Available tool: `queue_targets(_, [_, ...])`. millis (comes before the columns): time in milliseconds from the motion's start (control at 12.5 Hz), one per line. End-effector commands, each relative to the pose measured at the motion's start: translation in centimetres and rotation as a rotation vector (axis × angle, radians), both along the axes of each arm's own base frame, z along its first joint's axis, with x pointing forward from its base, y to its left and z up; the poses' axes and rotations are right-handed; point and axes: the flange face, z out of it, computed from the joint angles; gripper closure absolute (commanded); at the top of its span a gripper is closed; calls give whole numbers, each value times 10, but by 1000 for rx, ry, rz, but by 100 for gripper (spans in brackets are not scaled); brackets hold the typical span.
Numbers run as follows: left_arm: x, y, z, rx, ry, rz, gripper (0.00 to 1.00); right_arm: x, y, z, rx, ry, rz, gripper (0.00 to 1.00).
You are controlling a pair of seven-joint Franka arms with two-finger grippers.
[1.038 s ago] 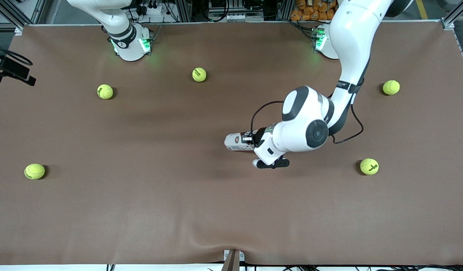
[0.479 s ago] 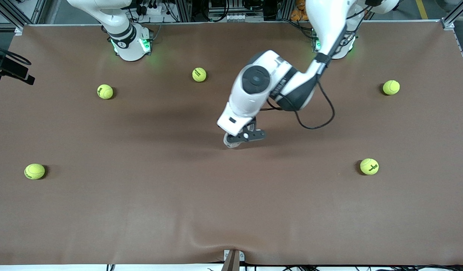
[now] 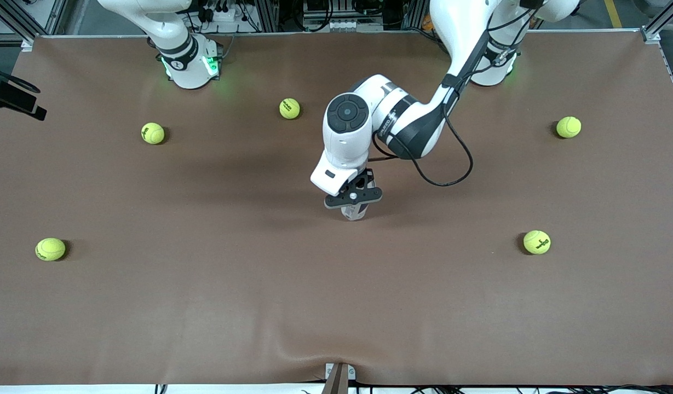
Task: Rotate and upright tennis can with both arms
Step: 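Lift and rotate the can upright with the left gripper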
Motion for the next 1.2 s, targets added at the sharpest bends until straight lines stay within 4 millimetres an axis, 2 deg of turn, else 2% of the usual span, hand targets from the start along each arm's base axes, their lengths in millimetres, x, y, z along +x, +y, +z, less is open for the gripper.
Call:
queue_targets(0, [-2, -18, -4, 37, -37, 24, 100, 0, -2, 3, -11, 4, -15, 0])
queue_targets(479, [-3, -24, 1, 16, -58, 20, 100, -2, -1, 5, -14, 1, -8, 0])
queue_targets(639, [-3, -23, 1, 17, -59, 20, 58, -2, -1, 6, -14, 1, -4, 0])
queue_targets(799, [-2, -24, 1, 10, -65, 18, 52, -3, -4, 8, -26, -4, -4, 0])
queue_targets(1118, [-2, -25, 5, 1, -70, 17, 52, -2, -1, 10, -35, -17, 3, 0])
